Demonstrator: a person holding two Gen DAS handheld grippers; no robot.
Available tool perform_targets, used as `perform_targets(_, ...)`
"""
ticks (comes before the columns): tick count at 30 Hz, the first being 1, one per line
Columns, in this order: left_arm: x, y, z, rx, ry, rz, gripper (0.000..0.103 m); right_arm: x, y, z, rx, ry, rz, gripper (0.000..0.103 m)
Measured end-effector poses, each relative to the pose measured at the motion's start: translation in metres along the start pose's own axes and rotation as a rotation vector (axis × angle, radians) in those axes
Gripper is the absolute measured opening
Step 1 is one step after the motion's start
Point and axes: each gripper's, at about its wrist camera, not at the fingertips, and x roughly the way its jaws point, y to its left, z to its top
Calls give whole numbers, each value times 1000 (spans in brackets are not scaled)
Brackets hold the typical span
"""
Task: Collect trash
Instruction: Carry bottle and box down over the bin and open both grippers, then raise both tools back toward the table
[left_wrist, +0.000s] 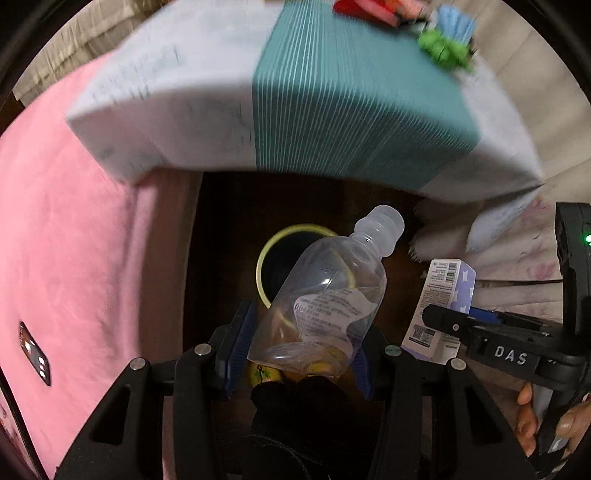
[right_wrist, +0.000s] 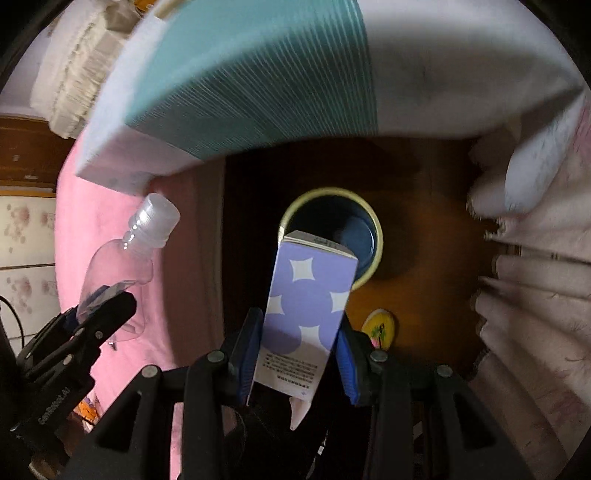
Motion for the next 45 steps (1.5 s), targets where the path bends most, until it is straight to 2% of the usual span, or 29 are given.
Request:
perform_targets(3, 45, 2, -3, -7, 34, 1, 46, 45, -18, 3, 43, 16, -7, 38)
perform_targets(8, 144, 3, -8, 5, 76, 9, 45, 134, -40, 13, 69, 32, -15, 38)
perform_targets(13, 235, 1, -8, 46, 70, 11, 45, 217, -55, 34, 47, 7, -31, 38)
perform_targets(18, 302, 6, -4, 39, 66, 21, 45, 271, -71, 55, 61, -4, -64, 40)
perform_targets(19, 312, 11, 1, 34, 74, 15, 48, 280, -76, 59, 73, -3, -63, 40)
perform_targets(23, 338, 22, 9, 12, 96, -6, 73, 304, -87, 67, 102, 25, -39, 42)
perform_targets(24, 341, 26, 11, 14, 87, -6, 76, 306, -89, 67, 103, 22, -45, 44)
perform_targets(26, 346, 28, 13, 22, 75, 5, 89, 308, -91, 68, 94, 0, -75, 62)
perform_targets(28, 347, 30, 14, 25, 69, 24, 97, 306, -93, 69, 88, -27, -80, 64)
perform_targets(35, 326, 27, 14, 33, 36, 32, 98, 274, -78, 61, 36, -159, -106, 64)
perform_targets(39, 279, 24, 15, 43, -15, 13, 98, 247, -71, 53, 26, -194, -101, 64)
perform_targets(45, 173, 21, 20, 30, -117, -21, 98, 165, -47, 21, 60, -236, -60, 64)
